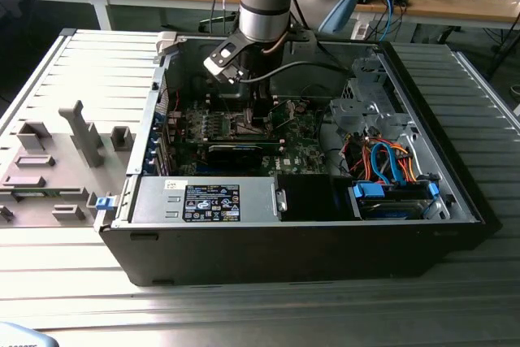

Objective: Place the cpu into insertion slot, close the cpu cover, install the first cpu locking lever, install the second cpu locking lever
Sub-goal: 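Place the cpu into insertion slot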

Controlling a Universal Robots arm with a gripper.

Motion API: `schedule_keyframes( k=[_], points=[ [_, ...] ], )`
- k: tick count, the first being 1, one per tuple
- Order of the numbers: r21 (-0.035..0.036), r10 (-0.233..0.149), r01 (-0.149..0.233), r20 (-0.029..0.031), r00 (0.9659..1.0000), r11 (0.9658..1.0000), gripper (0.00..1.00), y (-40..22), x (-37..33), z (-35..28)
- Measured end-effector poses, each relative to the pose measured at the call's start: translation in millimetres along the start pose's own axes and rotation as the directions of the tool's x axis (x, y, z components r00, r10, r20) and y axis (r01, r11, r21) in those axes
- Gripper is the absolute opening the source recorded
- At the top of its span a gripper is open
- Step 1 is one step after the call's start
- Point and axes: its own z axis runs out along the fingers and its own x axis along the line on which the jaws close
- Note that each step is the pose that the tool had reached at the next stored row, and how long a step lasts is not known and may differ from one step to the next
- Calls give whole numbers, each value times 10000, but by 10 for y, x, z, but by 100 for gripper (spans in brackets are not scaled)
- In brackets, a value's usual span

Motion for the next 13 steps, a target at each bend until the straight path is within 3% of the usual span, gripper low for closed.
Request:
schedule_keyframes(
  k=[13],
  points=[
    [0,9,-9,0,10000,10000,54,-36,27,37]
  ],
)
